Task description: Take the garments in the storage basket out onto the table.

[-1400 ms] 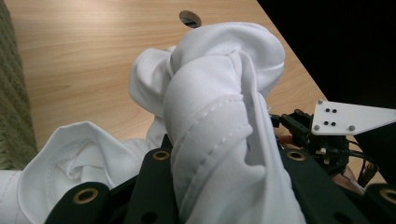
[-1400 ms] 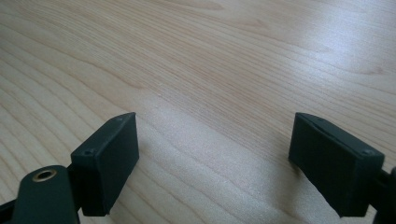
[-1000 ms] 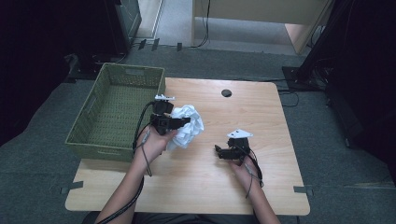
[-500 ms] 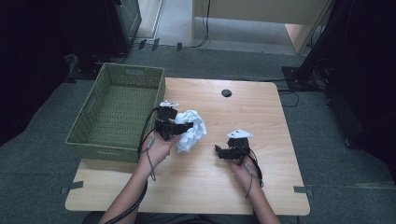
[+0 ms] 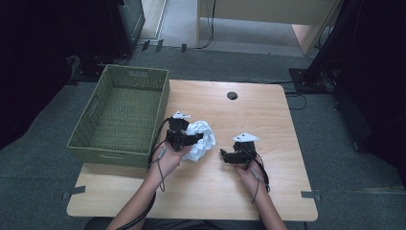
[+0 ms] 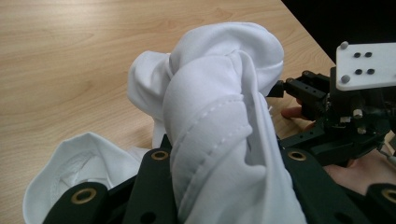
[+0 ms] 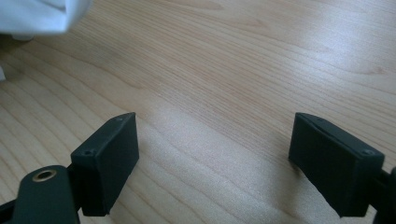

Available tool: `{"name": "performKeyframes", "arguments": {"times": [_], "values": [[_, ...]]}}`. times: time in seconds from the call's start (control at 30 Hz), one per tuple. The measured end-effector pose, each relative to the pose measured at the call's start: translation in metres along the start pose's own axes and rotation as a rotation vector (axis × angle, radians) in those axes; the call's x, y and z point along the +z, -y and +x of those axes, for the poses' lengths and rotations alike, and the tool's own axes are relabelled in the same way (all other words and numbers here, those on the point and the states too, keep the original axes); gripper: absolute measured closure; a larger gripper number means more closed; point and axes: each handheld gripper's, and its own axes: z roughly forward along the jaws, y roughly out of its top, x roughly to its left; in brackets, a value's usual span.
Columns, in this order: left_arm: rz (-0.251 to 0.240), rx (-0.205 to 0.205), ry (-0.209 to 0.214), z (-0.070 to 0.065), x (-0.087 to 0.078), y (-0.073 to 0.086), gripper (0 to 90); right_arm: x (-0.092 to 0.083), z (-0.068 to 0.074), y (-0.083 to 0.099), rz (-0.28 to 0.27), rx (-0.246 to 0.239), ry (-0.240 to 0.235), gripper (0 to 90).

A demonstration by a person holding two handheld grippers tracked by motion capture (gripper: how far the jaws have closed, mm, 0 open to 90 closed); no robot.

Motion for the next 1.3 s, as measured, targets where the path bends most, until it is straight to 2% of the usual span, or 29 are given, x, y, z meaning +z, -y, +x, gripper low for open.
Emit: {"name": "performKeyframes", "arguments": {"times": [0.43, 1.3], "values": [[-0.013, -0.007, 0.007, 0.006, 0.015, 0.012, 69.4, 0.000, 0.000, 0.000, 0.002, 0.002, 0.000, 16.1], [-0.019, 0.008, 0.030, 0.021, 0.044, 0.036, 67.0, 0.000, 0.000, 0.000, 0.001, 0.000, 0.000, 16.1]]}}
